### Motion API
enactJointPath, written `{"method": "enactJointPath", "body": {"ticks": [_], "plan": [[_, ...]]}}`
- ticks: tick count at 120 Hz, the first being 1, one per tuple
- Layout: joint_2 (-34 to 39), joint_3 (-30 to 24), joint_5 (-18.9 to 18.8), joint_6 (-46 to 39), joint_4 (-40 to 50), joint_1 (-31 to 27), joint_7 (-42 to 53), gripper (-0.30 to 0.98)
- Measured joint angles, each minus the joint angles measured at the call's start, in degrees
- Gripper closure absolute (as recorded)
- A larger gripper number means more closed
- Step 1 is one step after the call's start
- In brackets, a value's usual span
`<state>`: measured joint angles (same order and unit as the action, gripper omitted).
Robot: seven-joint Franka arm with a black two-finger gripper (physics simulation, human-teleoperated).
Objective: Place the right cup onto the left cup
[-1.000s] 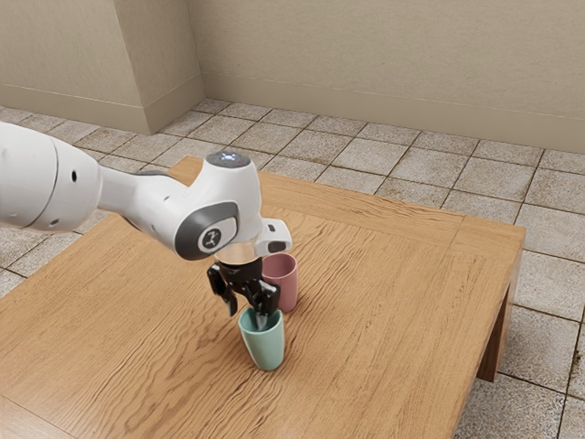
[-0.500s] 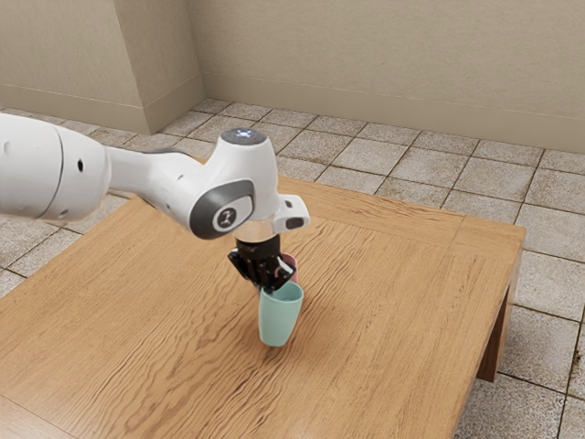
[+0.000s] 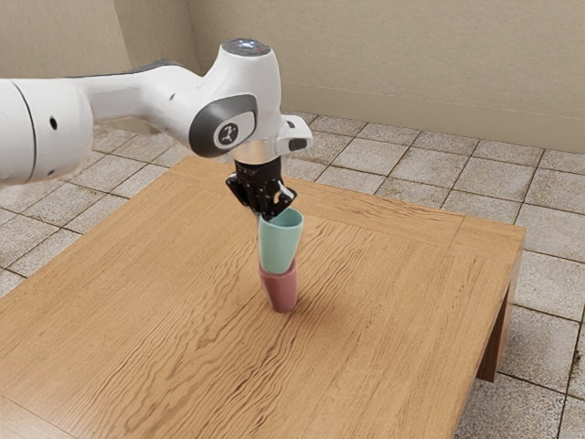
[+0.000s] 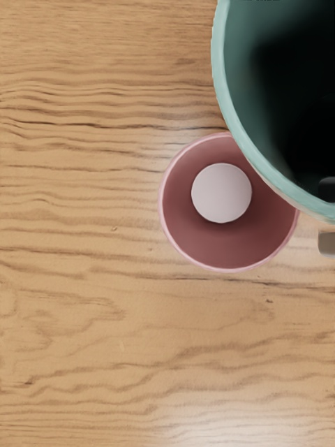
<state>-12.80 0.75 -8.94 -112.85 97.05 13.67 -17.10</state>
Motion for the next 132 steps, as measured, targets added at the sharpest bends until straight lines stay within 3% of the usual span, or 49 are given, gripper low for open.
{"method": "enactJointPath", "body": {"ticks": [31, 55, 132], "plan": [[-4.72, 0.04, -0.30, 3.11, -5.72, -5.72, 1.09, 0.79], [-8.47, -0.02, -0.48, 4.56, -10.46, -5.94, 2.03, 0.79], [-10.89, -1.86, -0.54, 3.09, -11.21, -5.33, 3.22, 0.79]]}}
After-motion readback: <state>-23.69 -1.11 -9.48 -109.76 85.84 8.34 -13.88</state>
